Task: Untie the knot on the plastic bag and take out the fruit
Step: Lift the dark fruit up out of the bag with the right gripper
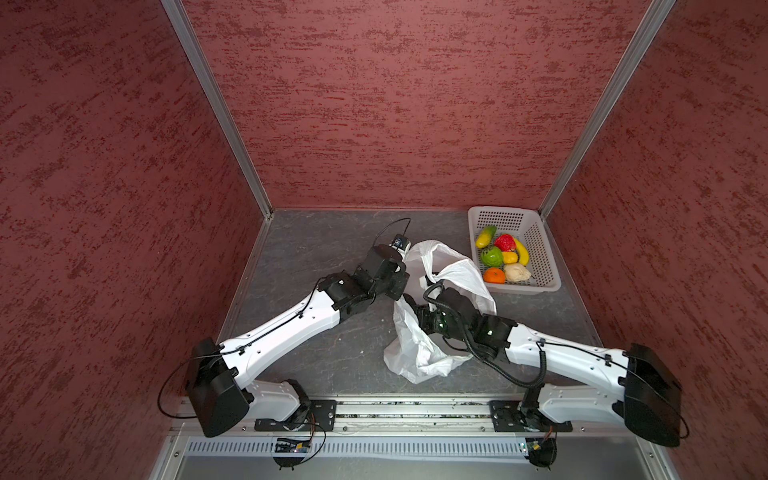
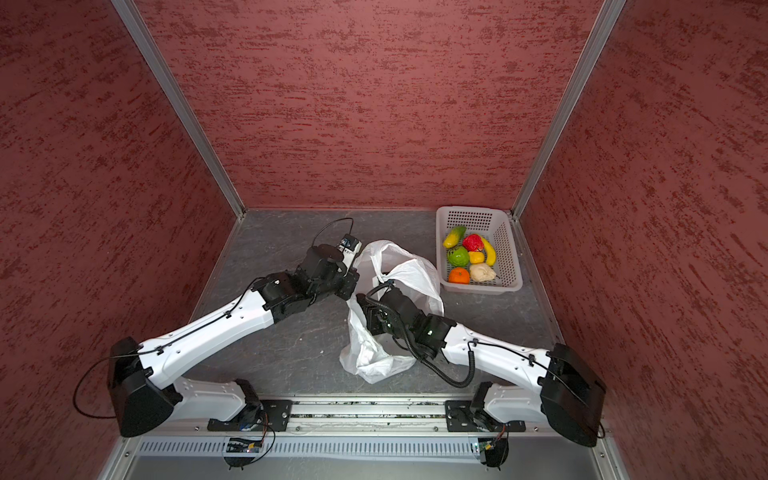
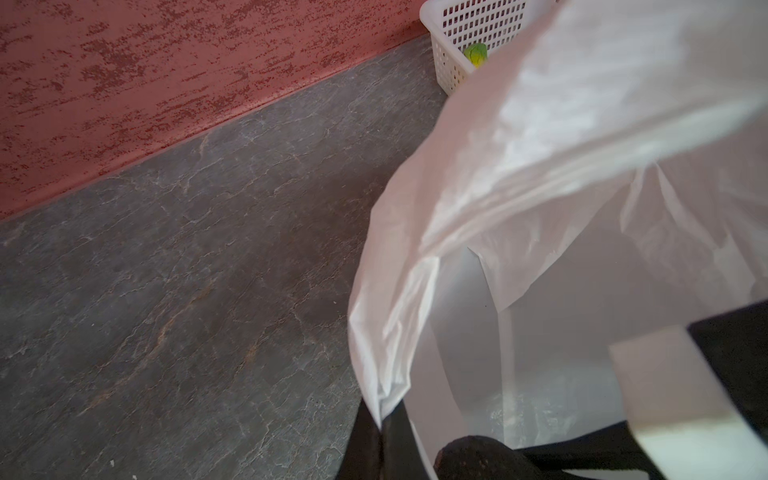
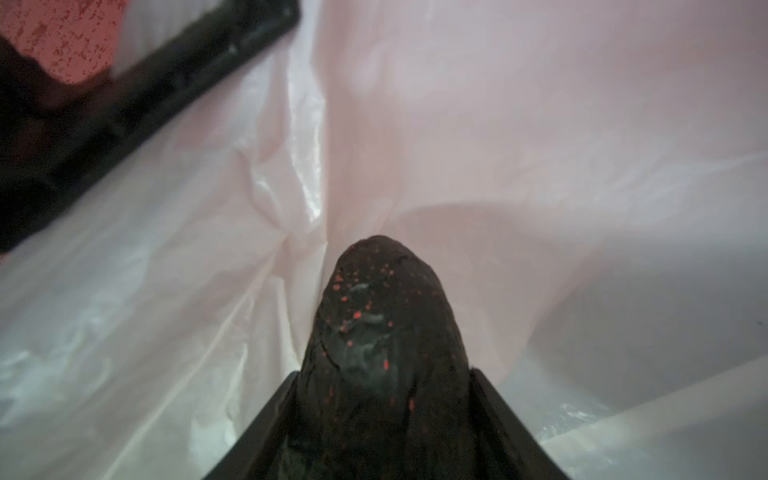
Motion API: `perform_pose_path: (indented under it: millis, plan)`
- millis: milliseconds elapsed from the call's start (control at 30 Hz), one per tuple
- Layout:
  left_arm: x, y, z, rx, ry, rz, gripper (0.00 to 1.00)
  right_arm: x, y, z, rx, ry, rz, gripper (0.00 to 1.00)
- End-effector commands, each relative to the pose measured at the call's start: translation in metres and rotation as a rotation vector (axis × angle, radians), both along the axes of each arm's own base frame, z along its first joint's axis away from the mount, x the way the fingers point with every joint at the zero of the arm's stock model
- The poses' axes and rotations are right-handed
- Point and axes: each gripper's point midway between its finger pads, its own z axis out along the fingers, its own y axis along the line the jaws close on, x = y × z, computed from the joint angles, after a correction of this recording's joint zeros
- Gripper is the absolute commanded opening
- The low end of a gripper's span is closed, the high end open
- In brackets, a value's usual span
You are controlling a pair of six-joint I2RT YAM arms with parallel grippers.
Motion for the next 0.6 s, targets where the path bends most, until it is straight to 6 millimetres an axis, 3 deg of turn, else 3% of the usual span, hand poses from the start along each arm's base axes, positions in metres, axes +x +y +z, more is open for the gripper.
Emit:
perform_pose_path:
  millis: [0, 133, 367, 567]
  plan:
    - [0.001, -0.002, 0.029, -0.046, -0.051, -0.014, 0.0, -0.007, 0.004, -0.006, -0.02, 0.027, 0.029, 0.27]
    - [0.002, 0.001, 0.046, -0.07, -0.093, -0.005, 0.0, -0.011, 0.007, -0.013, -0.014, 0.056, 0.036, 0.27]
    - [-0.002, 0.003, 0.026, -0.015, -0.057, -0.038, 0.0, -0.014, 0.006, 0.017, -0.001, -0.009, 0.047, 0.27]
    - [0.0, -0.007, 0.024, 0.003, -0.021, -0.065, 0.0, -0.022, 0.014, 0.029, -0.012, -0.018, 0.101, 0.26]
